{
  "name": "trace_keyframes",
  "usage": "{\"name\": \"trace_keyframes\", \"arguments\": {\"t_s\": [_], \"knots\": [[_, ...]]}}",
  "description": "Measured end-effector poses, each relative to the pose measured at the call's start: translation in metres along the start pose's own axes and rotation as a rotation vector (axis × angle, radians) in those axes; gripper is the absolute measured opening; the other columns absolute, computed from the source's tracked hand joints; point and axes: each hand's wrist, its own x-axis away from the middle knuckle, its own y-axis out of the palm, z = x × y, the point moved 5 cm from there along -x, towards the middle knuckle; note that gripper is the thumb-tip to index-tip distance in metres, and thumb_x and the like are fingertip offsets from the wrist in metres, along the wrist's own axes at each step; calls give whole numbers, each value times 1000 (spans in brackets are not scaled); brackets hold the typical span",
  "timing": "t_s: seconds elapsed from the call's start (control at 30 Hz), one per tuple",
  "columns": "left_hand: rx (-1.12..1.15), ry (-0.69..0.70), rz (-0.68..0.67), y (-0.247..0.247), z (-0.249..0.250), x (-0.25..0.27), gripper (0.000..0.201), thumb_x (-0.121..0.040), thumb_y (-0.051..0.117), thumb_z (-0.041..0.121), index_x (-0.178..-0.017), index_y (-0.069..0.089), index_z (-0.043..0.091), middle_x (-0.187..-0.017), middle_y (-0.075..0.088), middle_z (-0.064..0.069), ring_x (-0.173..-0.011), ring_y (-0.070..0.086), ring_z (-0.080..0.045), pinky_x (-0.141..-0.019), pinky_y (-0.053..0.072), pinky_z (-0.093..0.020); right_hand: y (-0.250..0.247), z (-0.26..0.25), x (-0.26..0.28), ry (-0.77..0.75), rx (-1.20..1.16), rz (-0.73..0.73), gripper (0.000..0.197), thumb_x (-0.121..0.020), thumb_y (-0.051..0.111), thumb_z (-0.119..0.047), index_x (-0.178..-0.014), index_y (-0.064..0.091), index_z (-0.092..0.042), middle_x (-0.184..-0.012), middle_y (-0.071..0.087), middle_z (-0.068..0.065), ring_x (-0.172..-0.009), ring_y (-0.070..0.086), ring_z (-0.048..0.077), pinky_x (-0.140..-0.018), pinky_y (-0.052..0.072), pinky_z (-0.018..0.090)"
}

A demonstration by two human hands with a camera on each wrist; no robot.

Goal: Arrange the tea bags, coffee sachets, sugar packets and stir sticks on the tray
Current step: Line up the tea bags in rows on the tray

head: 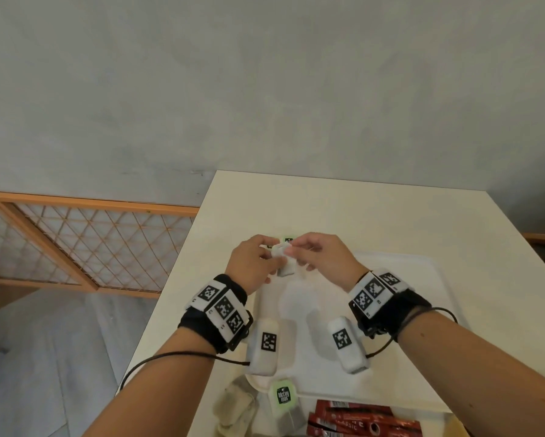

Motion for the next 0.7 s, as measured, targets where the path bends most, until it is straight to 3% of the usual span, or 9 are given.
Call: {"name": "trace_keyframes", "arguments": {"t_s": [0.03, 0.1, 0.2, 0.3, 0.37, 0.43, 0.53, 0.63, 0.7], "knots": [[-10, 5, 7, 3, 3, 2, 34, -84, 73, 14, -116, 61, 14, -82, 67, -4, -69, 62, -14, -54, 53, -23, 2, -1, 5, -6, -15, -8, 13, -84, 75, -21, -86, 71, -8, -71, 67, -2, -63, 61, 7, -63, 52, 24], [-99, -1, 63, 5, 5, 2, 38, -81, 77, 24, -116, 61, 17, -93, 68, 0, -83, 63, -14, -71, 56, -30, 1, 2, 9, 1, -46, 37, 14, -86, 73, -15, -75, 66, -9, -62, 63, -2, -57, 61, 9, -63, 53, 26], [-264, -51, 76, 7, 6, 10, 45, -78, 78, 40, -113, 60, 18, -105, 66, 4, -99, 62, -15, -89, 50, -33, -4, 2, 15, 36, -64, 114, 19, -85, 72, -11, -69, 63, -10, -59, 62, 2, -56, 62, 17, -63, 57, 32], [-298, -74, -24, 19, 8, 19, 53, -76, 76, 48, -116, 62, 18, -106, 68, 3, -100, 63, -16, -89, 51, -32, -5, 0, 19, 38, -3, 155, 21, -84, 73, -13, -69, 59, -9, -63, 65, 6, -55, 66, 21, -66, 60, 37], [-263, -67, -73, 27, 12, 24, 57, -72, 76, 52, -115, 66, 17, -102, 71, 0, -95, 65, -18, -86, 54, -36, -4, -5, 22, 7, 82, 164, 19, -84, 73, -16, -71, 62, -8, -66, 67, 7, -56, 65, 14, -63, 58, 27], [-201, -52, -108, 32, 16, 26, 42, -75, 70, 43, -105, 72, 13, -95, 74, -7, -90, 67, -24, -82, 57, -41, 0, -12, 25, -14, 112, 143, 21, -86, 72, -24, -74, 67, -7, -71, 70, 6, -58, 65, 10, -61, 56, 21], [-69, -83, -90, 28, 16, 25, 23, -92, 53, 14, -103, 68, 0, -101, 72, -16, -93, 68, -29, -77, 54, -39, 0, -15, 25, 7, 0, 122, 19, -89, 69, -25, -87, 71, -7, -75, 69, 5, -63, 68, 17, -66, 61, 36], [-72, -42, -82, 23, 13, 24, 22, -96, 49, 9, -102, 66, -5, -106, 71, -14, -90, 62, -21, -79, 46, -32, -2, -7, 22, 45, -18, 103, 17, -89, 68, -15, -104, 67, -6, -83, 63, 2, -61, 62, 14, -61, 58, 31], [-140, -34, -132, 24, 7, 25, 18, -94, 52, 10, -86, 64, -2, -90, 68, -11, -82, 56, -20, -76, 42, -32, 6, -1, 20, 96, -81, -8, 16, -91, 64, -7, -105, 65, 1, -82, 63, 8, -62, 63, 14, -61, 58, 28]]}}
